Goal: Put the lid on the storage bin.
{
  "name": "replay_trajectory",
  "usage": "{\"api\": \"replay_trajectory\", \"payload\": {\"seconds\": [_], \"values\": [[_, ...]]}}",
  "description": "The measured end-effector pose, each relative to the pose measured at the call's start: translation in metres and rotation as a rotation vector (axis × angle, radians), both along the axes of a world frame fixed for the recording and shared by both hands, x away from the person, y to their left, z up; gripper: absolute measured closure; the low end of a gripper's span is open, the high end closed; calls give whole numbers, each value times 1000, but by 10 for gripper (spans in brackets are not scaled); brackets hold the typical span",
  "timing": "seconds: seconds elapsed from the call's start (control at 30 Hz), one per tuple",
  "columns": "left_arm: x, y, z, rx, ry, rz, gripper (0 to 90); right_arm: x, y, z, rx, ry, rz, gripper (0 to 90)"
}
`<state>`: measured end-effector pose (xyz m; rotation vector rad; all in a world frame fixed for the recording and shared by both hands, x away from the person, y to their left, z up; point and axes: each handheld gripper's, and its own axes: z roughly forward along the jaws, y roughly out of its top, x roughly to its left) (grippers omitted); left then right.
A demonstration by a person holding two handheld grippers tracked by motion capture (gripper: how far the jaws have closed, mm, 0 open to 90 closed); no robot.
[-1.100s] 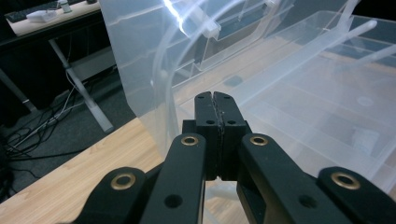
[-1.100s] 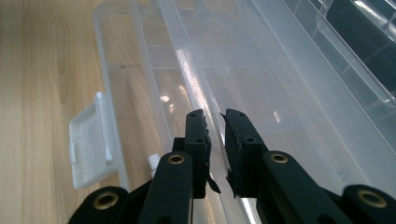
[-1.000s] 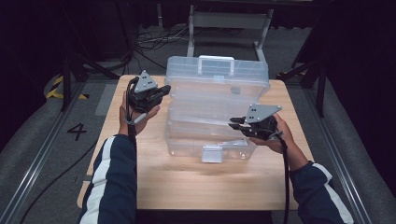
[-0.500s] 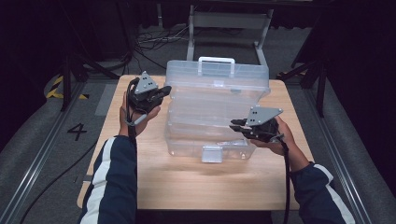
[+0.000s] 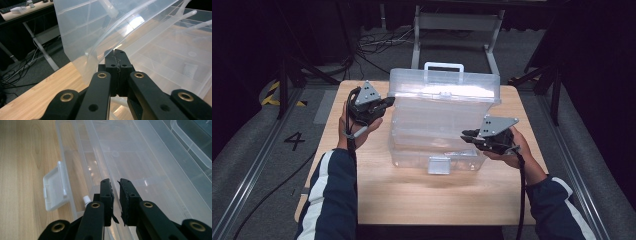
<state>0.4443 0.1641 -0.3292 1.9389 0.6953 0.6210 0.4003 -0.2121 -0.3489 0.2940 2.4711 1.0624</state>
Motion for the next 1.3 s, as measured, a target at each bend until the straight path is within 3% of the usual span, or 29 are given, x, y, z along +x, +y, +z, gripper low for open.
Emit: {"api": "replay_trajectory", "payload": {"seconds": [0.27,0.4,0.9,1.3], "values": [[-6,0,-6,22,1,-13,900,-6,-12,0,0,-5,-14,831],[-11,-4,-11,54,2,-30,900,-12,-21,0,1,0,-23,842],[-24,-4,-20,70,12,-64,900,-23,-42,-1,7,5,-52,847],[-32,-6,-27,116,28,-89,900,-25,-66,-3,29,5,-136,840]]}}
